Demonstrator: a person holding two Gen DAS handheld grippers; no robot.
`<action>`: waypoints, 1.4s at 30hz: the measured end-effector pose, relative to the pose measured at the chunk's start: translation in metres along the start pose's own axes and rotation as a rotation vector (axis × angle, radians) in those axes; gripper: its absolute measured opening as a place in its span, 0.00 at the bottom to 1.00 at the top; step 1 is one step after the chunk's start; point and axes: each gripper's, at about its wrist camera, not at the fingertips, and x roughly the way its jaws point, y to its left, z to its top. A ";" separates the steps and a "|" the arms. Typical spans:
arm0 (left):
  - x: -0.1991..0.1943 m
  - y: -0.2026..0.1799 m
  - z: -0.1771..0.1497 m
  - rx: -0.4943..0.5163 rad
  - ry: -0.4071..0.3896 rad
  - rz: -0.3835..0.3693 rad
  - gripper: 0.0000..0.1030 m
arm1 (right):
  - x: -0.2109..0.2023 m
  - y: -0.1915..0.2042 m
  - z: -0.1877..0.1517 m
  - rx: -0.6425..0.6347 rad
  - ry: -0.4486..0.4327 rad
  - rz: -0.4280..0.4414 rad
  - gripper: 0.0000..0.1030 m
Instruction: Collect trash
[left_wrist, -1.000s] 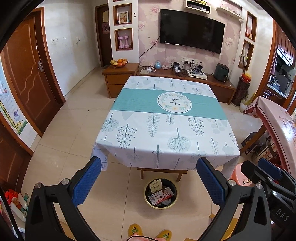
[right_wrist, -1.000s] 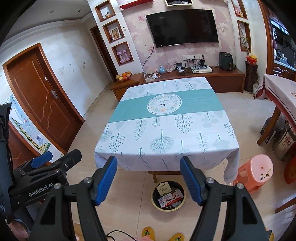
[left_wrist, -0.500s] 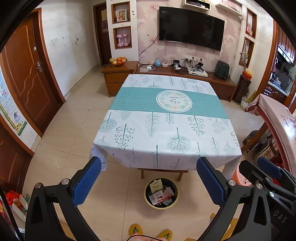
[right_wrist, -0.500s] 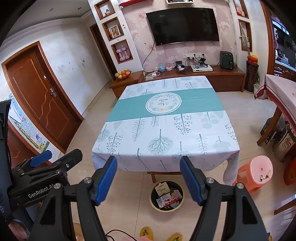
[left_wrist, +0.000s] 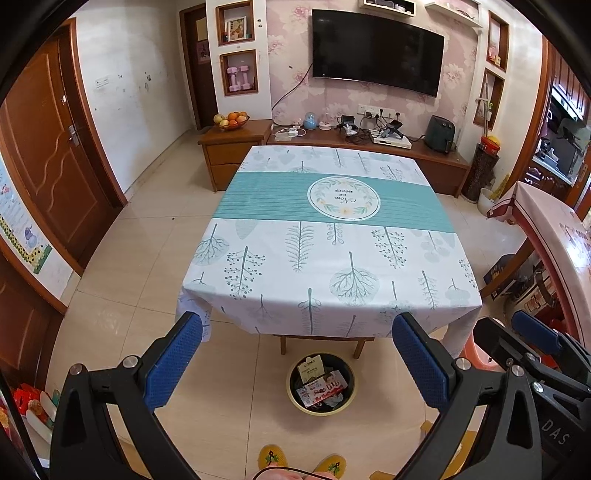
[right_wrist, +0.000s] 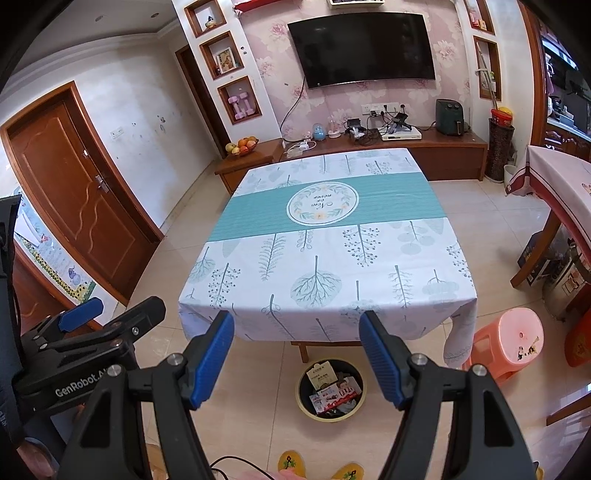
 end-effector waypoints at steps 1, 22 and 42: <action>0.000 0.000 0.000 -0.001 0.001 0.001 0.99 | 0.000 0.000 0.000 0.000 0.001 0.000 0.69; 0.005 -0.002 -0.004 0.003 0.005 -0.003 0.99 | 0.003 -0.004 -0.006 -0.004 0.010 -0.004 0.69; 0.005 -0.004 -0.001 0.004 0.010 -0.001 0.99 | 0.005 -0.007 -0.006 -0.004 0.013 -0.006 0.69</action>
